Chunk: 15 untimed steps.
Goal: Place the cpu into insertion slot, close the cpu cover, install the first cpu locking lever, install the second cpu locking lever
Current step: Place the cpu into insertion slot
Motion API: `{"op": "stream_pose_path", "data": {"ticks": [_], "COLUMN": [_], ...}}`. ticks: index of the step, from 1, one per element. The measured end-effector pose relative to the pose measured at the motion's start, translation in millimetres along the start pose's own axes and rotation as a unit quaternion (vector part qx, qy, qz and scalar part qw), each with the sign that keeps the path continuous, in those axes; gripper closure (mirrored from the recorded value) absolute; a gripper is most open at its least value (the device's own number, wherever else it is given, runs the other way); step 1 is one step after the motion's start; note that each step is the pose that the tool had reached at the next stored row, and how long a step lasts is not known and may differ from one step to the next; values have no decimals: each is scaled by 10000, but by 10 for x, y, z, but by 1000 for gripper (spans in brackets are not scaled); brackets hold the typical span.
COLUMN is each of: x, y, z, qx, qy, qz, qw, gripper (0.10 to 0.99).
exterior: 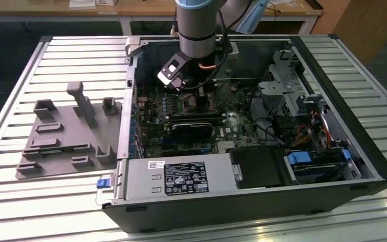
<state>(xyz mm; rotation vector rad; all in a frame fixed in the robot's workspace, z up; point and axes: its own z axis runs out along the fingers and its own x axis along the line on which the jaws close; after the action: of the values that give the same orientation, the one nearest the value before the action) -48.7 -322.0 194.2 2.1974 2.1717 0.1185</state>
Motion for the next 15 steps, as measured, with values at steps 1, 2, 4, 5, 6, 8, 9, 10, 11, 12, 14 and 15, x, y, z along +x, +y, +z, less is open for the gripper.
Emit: {"op": "stream_pose_path", "data": {"ticks": [1, 2, 4, 5, 6, 8, 9, 10, 11, 12, 14, 15], "x": [-1, -2, -2, -2, -2, -2, -2, -2, -2, -2, -2, -2], "y": [0, 0, 0, 0, 0, 0, 0, 0, 0, 0, 0, 0], "z": [0, 0, 0, 0, 0, 0, 0, 0, 0, 0, 0, 0], "qx": [0, 1, 1, 1, 1, 1, 1, 1, 1, 1, 1, 1], "qy": [1, 2, 3, 3, 3, 3, 3, 2, 3, 2, 2, 2], "qz": [-15, -27, -30, -31, -31, -31, -31, -31, -31, -31, -31, -31], "qw": [10000, 10000, 10000, 10000, 10000, 10000, 10000, 10000, 10000, 10000, 10000, 10000], "gripper": [549, 549, 549, 549, 549, 537, 537, 475, 475, 475, 475, 475]}}
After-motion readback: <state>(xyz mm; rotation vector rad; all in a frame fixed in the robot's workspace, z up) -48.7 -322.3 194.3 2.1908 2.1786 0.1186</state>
